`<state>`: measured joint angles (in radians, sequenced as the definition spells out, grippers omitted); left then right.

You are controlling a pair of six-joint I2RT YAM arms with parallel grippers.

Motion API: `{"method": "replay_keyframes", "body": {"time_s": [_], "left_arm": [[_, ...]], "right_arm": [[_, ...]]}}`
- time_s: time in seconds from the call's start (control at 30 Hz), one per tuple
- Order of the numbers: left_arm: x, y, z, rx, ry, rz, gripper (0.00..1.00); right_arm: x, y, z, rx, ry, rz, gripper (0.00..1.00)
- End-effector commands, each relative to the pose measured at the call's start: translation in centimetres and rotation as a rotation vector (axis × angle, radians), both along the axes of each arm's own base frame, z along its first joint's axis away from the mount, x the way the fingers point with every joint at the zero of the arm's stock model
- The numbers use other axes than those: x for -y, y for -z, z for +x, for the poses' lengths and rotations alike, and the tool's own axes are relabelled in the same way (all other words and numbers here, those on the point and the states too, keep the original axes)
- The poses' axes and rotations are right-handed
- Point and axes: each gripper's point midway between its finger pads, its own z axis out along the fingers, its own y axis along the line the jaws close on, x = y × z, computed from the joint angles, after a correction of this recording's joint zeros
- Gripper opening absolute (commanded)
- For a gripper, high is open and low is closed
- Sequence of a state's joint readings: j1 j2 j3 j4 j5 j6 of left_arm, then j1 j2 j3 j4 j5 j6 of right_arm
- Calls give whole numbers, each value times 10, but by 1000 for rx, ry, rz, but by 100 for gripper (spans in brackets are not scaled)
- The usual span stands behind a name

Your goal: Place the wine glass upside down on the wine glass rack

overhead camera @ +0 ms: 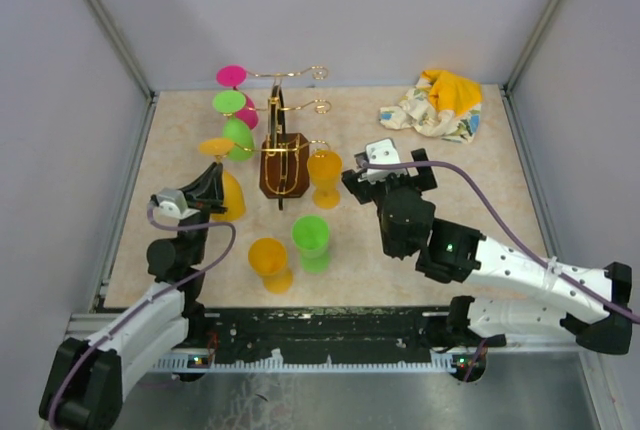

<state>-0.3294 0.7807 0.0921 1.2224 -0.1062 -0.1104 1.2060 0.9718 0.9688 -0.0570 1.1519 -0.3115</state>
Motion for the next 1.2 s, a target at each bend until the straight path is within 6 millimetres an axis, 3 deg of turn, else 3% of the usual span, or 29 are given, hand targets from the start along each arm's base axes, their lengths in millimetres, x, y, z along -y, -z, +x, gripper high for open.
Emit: {"method": "replay_keyframes", "body": {"time_s": [0.0, 0.13, 0.3, 0.5, 0.8, 0.97, 1.17], "left_arm": [[3, -1, -4, 12, 18, 31, 1], [16, 6, 1, -12, 74, 56, 10], [22, 16, 7, -29, 95, 60, 47], [17, 20, 5, -26, 80, 37, 67], [14, 31, -6, -103, 90, 29, 73], [-2, 28, -14, -149, 38, -35, 74], [-14, 25, -16, -310, -8, -113, 68]], "right_arm": [[0, -10, 2, 9, 10, 38, 99], [-2, -11, 3, 8, 10, 40, 99], [-2, -12, 3, 8, 11, 36, 99], [-2, -9, 6, 5, 20, 22, 99], [-7, -5, 10, -12, 7, 11, 99], [-6, 0, 14, -55, 1, 52, 99], [-7, 14, 24, -173, -20, 104, 99]]}}
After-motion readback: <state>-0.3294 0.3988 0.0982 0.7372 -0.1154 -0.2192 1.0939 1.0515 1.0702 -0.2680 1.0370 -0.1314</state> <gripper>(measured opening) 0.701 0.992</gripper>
